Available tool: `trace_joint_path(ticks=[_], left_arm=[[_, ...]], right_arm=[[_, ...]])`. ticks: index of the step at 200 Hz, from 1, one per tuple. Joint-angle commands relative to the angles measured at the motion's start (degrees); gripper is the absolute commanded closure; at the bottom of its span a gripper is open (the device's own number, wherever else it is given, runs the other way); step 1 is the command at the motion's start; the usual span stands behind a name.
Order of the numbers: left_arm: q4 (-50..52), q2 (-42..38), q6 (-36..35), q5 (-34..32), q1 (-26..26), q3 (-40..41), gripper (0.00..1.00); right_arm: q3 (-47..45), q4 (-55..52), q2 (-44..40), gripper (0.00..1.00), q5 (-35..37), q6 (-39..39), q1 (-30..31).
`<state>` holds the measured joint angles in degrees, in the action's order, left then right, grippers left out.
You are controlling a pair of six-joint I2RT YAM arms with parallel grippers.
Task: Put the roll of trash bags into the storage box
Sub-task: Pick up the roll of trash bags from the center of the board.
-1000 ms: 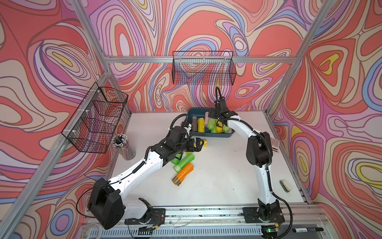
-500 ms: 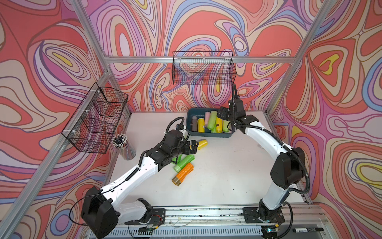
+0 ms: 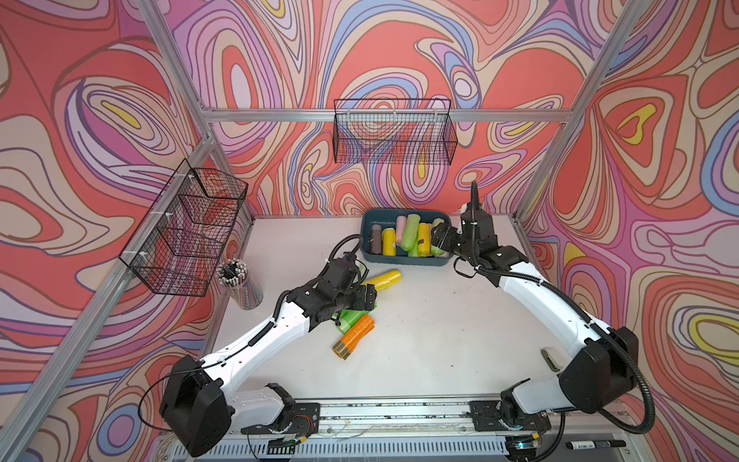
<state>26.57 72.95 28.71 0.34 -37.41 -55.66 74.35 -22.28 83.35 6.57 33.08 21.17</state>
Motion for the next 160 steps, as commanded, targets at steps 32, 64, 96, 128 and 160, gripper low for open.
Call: trace_joint_path(ticks=[32,64,96,128,160], left_arm=[[8.9,6.2,0.0,0.2,-3.2,-0.2,0.13],[10.2,8.7,1.1,0.0,-4.7,0.0,0.16],[9.6,9.6,2.5,-0.3,-5.7,-0.3,0.18],[10.8,11.5,2.6,-1.1,-6.9,-1.8,0.19],[11.2,12.0,2.8,-1.3,-7.5,-1.7,0.19]], right_arm=[[-2.5,6.0,-4.5,0.11,-7.6,4.9,0.6],[-2.2,6.1,-5.2,0.10,-9.7,5.5,0.8],[-4.0,8.8,-7.0,0.10,-12.4,6.5,0.8],[-4.5,9.8,-8.2,0.09,-12.2,6.3,0.8],[-4.4,10.3,-8.1,0.09,-13.2,6.1,0.8]])
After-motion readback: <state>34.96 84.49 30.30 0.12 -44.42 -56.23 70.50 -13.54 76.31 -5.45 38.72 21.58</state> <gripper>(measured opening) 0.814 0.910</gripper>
